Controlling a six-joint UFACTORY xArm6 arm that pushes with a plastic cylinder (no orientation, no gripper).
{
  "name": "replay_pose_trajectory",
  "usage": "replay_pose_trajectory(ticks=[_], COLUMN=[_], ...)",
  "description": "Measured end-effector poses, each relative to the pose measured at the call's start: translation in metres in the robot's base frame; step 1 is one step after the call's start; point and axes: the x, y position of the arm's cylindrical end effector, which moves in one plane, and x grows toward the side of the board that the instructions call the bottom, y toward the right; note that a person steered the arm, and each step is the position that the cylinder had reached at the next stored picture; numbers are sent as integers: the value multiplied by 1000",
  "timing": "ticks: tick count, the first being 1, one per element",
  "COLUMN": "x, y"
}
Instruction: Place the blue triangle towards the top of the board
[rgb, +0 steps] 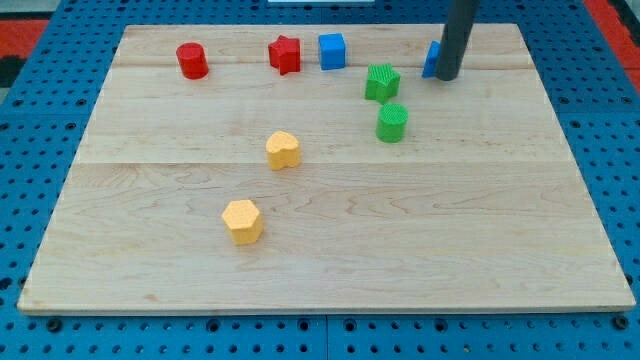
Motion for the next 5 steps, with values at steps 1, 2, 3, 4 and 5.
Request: replay_pose_trajectory(ticks=[1, 2, 3, 4, 5], x=[-21, -22, -22, -22, -16], y=[0, -1, -1, -7, 44])
